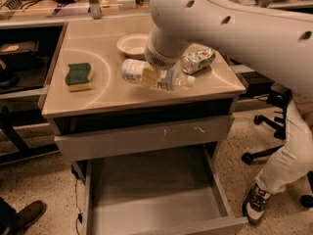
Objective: Pick blue plastic bottle from middle drawer and place on counter
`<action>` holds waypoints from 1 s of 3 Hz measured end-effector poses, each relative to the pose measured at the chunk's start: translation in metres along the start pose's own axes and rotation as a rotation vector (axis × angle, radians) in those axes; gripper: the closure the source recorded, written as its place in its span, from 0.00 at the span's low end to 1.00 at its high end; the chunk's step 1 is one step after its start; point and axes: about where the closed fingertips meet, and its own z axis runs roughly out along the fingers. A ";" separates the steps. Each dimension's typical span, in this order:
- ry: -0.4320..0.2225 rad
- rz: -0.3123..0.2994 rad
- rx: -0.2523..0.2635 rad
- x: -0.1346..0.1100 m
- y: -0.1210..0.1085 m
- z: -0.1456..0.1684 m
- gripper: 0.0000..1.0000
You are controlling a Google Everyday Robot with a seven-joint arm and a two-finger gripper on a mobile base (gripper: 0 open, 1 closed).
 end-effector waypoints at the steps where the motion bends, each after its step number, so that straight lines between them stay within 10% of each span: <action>1: 0.007 0.032 -0.012 -0.004 -0.013 0.017 1.00; 3: 0.009 0.091 -0.025 -0.015 -0.026 0.040 1.00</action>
Offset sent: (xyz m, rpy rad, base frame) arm 0.0537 0.0120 -0.0203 0.0465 0.0617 -0.0918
